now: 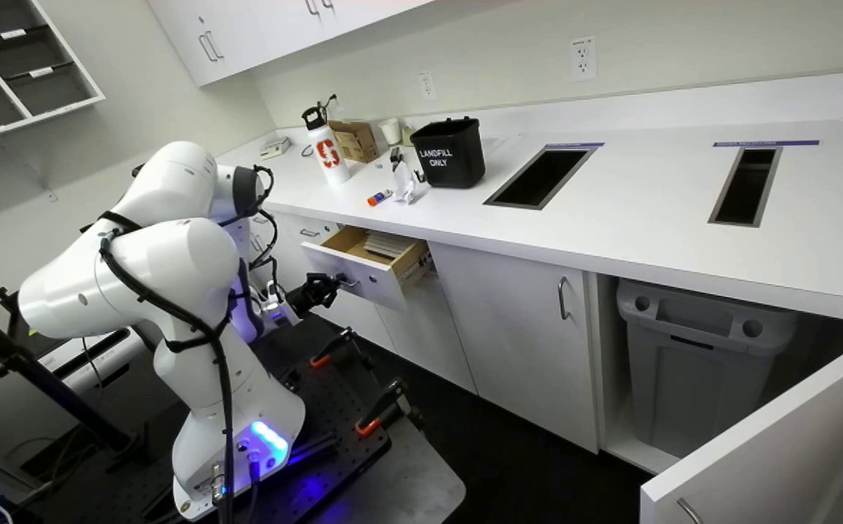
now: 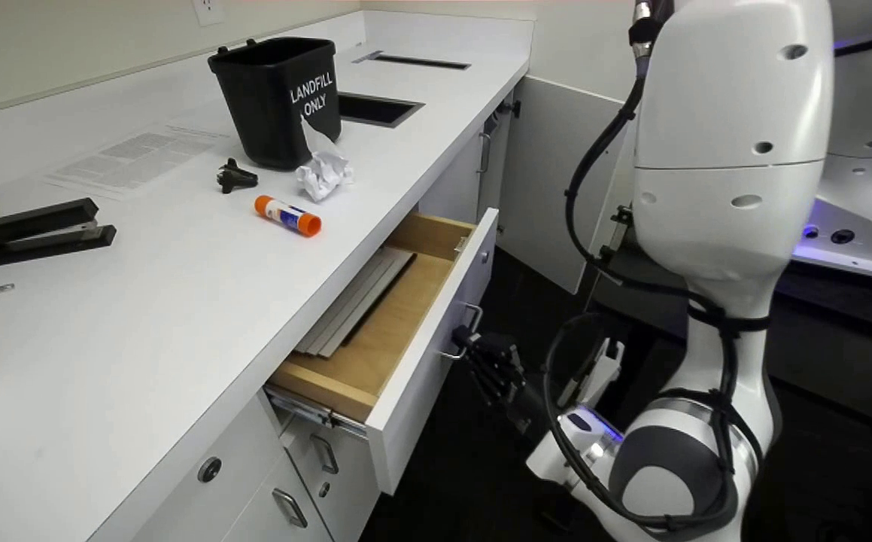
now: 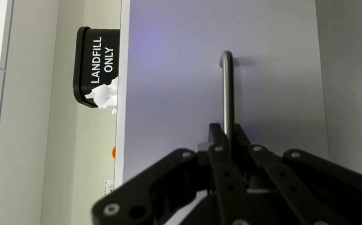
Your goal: Open the right drawer
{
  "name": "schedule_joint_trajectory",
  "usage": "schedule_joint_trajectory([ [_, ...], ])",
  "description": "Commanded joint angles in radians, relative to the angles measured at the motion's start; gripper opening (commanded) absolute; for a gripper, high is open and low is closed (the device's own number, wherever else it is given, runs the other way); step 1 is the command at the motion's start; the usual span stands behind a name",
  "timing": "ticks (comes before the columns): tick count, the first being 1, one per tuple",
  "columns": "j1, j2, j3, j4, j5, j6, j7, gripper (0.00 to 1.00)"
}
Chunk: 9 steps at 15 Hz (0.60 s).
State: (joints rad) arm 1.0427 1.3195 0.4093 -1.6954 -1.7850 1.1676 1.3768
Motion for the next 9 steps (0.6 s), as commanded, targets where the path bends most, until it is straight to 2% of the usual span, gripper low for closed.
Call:
schedule_joint_trajectory([
  [1,0.087,0.01,0.034,0.042,0.083,-0.074,-0.002,0.02],
  [9,0.198,0.001,0.039,0.059,0.254,-0.075,0.049,0.02],
])
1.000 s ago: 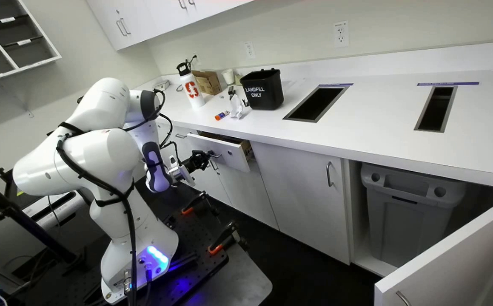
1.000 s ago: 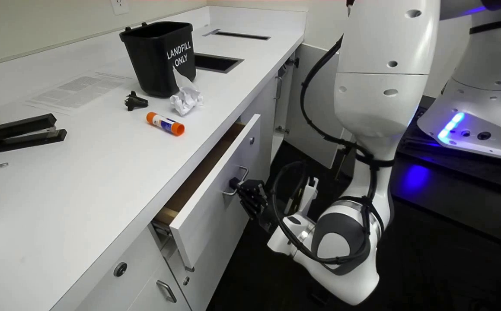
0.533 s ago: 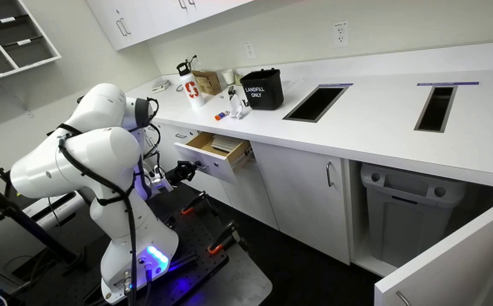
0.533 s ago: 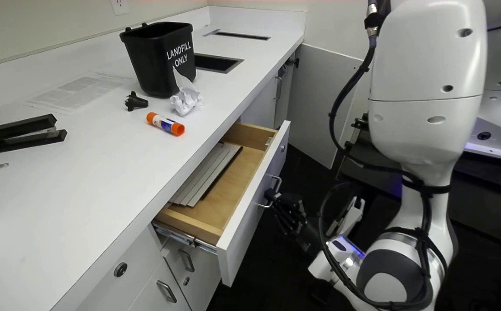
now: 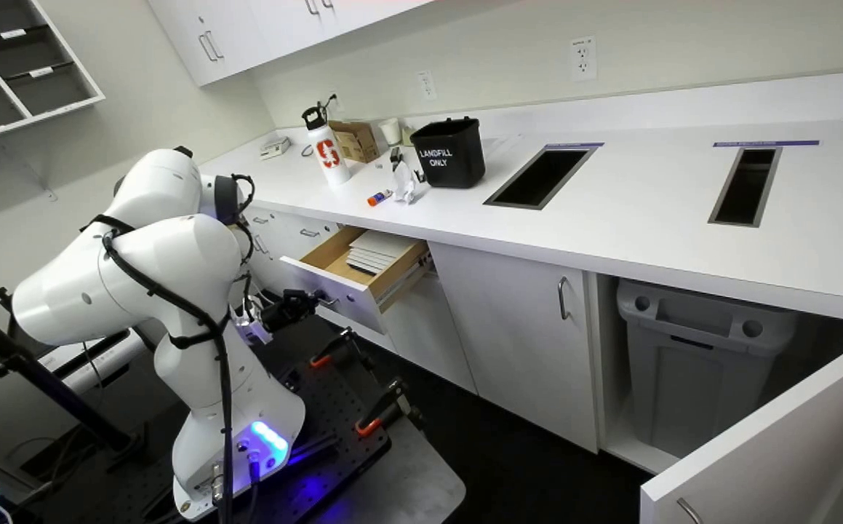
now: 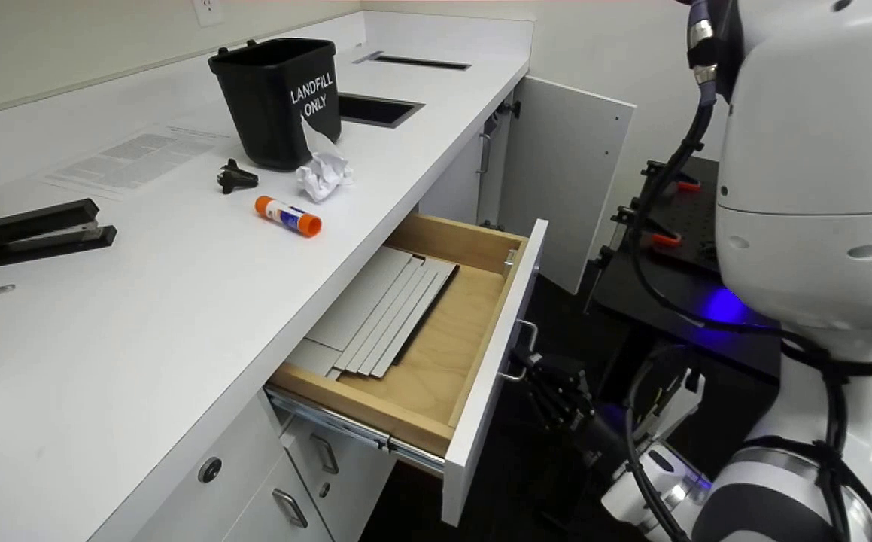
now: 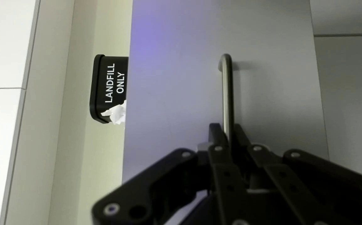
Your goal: Open the right drawer
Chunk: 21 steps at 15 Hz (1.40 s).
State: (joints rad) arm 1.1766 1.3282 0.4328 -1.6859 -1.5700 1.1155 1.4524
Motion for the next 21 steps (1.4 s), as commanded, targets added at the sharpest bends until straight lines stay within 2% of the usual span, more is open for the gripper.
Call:
schedule_joint_trajectory([
  [1,0.072,-0.009,0.011,0.051,0.048,-0.018,-0.024,0.02],
  [5,0.092,-0.021,-0.002,0.05,0.068,-0.004,-0.035,0.04],
  [6,0.09,-0.025,-0.005,0.047,0.065,0.0,-0.038,0.35],
  [7,0.087,-0.036,-0.007,0.035,0.052,0.011,-0.042,0.36],
  [11,0.111,-0.111,-0.001,0.007,-0.029,0.084,-0.061,0.65],
  [15,0.081,-0.226,0.05,-0.061,0.023,0.193,-0.166,0.95],
  [16,0.072,-0.254,0.059,-0.076,0.053,0.206,-0.203,1.0],
  [18,0.054,-0.323,0.063,-0.131,0.117,0.213,-0.239,1.0],
  [21,0.002,-0.457,0.066,-0.271,0.165,0.274,-0.208,1.0],
])
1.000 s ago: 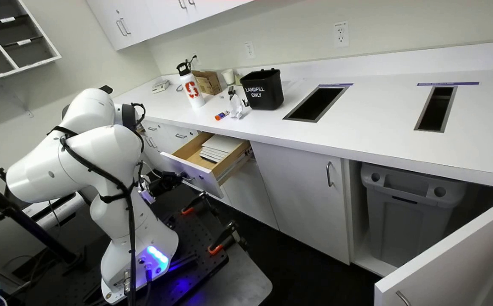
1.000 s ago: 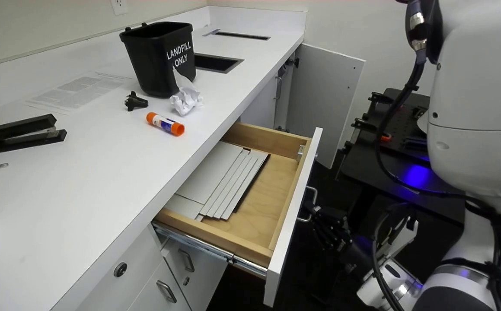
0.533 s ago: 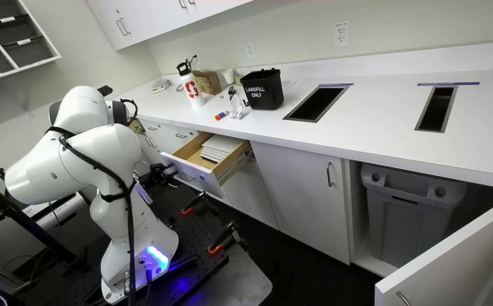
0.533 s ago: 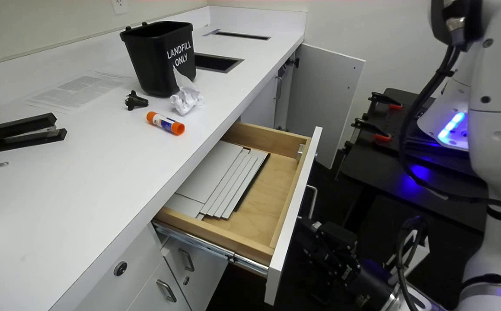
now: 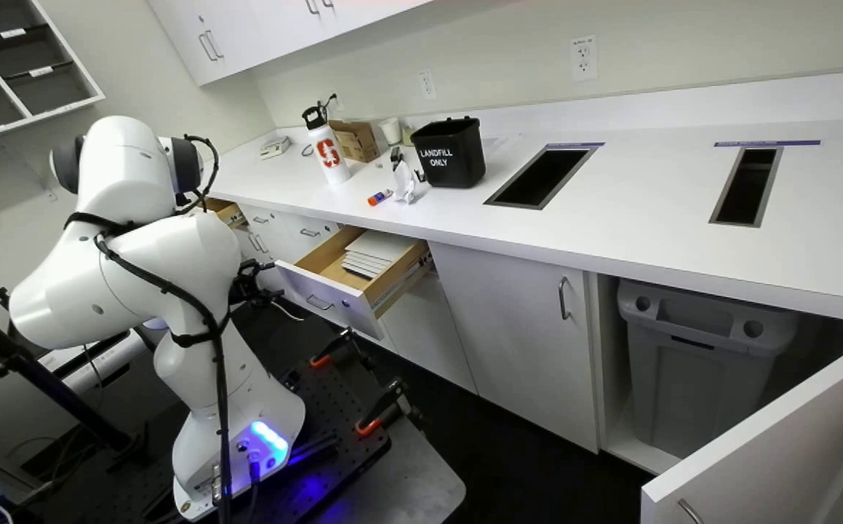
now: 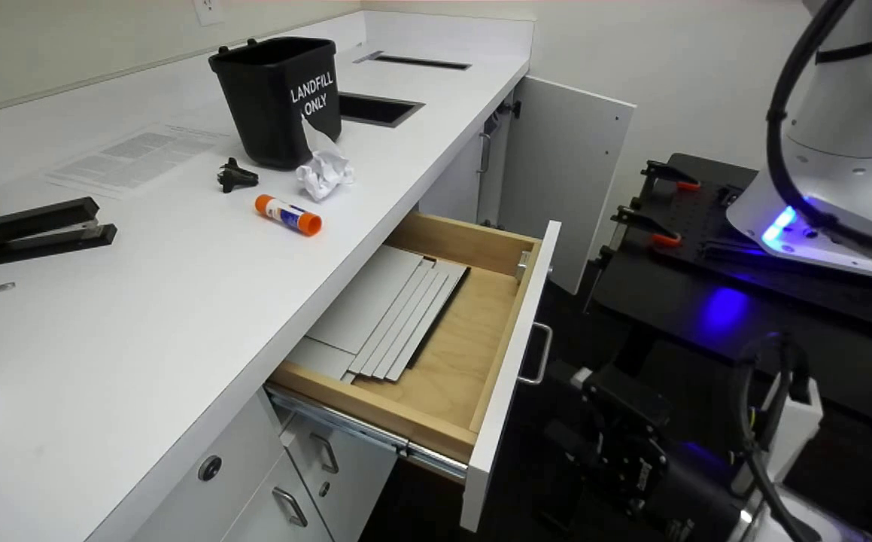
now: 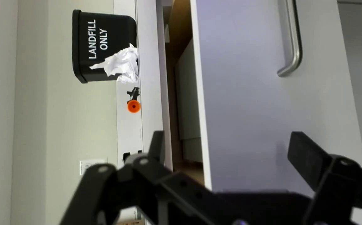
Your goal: Open the right drawer
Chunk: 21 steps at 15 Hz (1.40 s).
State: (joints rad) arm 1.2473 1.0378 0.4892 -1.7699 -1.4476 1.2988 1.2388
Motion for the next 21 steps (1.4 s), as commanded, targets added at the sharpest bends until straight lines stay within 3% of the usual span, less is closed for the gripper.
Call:
schedule_joint_trajectory([
  [1,-0.093,-0.213,0.015,-0.235,0.047,0.128,0.005,1.0],
  [6,-0.193,-0.465,0.028,-0.467,0.034,0.269,0.054,1.0],
  [14,-0.423,-0.876,0.249,-0.742,0.12,0.332,0.019,1.0],
  [16,-0.442,-0.971,0.24,-0.777,0.143,0.4,-0.028,1.0],
  [17,-0.397,-0.826,0.219,-0.697,0.113,0.315,0.029,1.0],
  [21,-0.398,-0.845,0.219,-0.705,0.115,0.327,0.023,1.0],
])
